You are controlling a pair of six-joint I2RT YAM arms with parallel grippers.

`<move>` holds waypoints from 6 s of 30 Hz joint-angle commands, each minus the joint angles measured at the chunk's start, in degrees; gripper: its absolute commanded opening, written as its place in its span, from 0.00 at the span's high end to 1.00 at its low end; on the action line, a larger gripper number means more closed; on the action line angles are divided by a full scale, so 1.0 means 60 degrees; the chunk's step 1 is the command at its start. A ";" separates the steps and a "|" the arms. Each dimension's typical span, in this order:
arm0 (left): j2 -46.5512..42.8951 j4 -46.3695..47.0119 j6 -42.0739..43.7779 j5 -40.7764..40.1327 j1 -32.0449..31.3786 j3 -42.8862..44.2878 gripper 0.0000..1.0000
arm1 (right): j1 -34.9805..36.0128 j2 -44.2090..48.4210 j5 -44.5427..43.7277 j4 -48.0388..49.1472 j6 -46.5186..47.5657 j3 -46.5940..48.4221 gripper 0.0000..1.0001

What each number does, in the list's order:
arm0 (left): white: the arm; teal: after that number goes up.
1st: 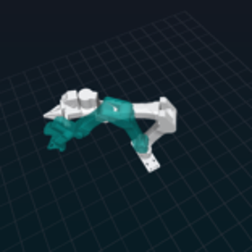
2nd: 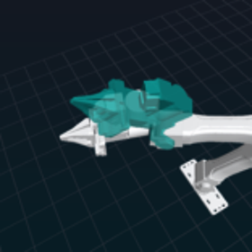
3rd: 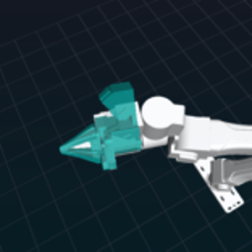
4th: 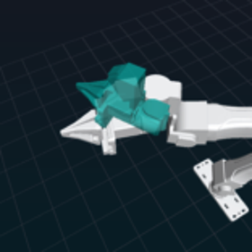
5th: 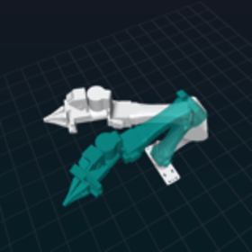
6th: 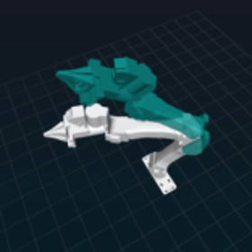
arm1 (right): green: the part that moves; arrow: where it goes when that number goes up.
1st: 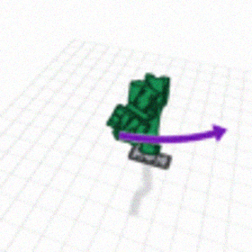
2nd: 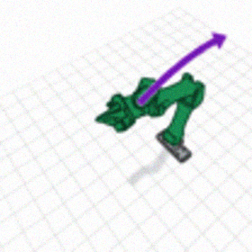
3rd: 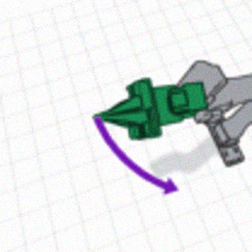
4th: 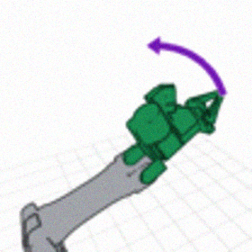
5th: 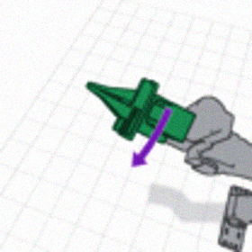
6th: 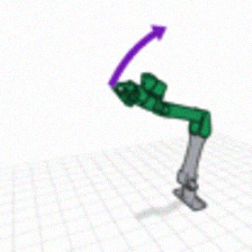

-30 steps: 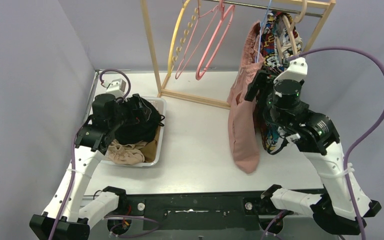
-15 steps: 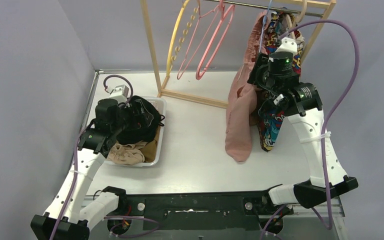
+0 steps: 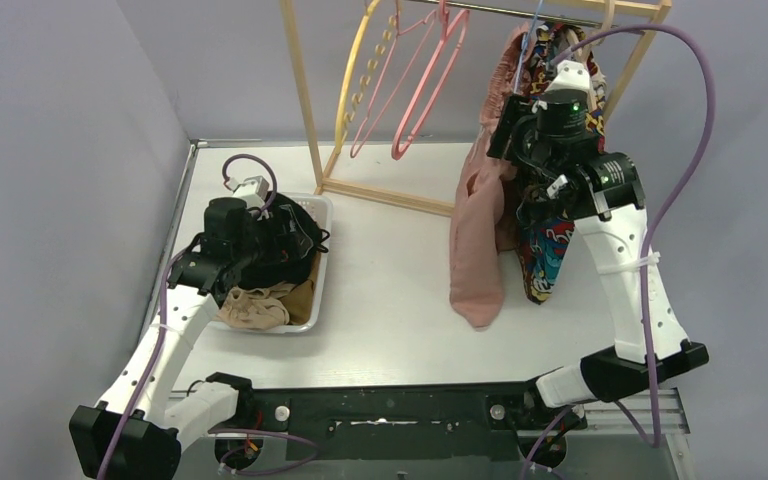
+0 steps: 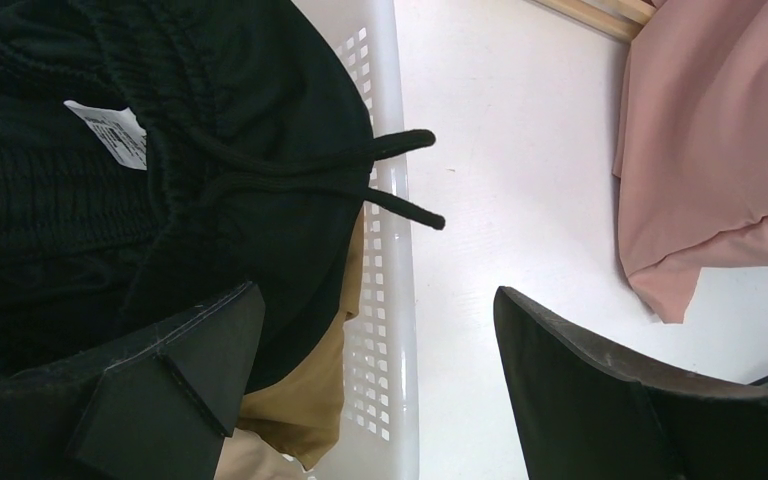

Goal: Remove the shorts from the hanger
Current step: Pick up the hanger from the clothes rod, then remove the shorts from the hanger.

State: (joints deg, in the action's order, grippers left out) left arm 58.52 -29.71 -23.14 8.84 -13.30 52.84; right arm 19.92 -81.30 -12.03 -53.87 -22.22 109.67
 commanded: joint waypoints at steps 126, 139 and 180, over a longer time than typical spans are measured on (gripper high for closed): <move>0.3064 0.0435 0.1040 -0.1790 -0.2067 0.2506 1.00 | 0.1792 0.9408 0.8950 0.1687 -0.0910 -1.0579 1.00; 0.3623 0.0966 0.0833 -0.0394 -0.1137 0.2376 1.00 | 0.1792 1.0309 0.9070 0.2966 -0.1104 -1.1063 1.00; 0.1932 0.4411 -0.2822 -0.0409 -0.4349 -0.0343 0.46 | 0.1821 0.7768 0.4138 0.5785 -0.3485 -1.2812 1.00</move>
State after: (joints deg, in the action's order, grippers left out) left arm 72.44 -13.93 -34.24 8.49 -36.45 51.92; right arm 30.48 -35.18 15.09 -27.57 -41.17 33.15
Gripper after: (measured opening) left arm 0.532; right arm 0.105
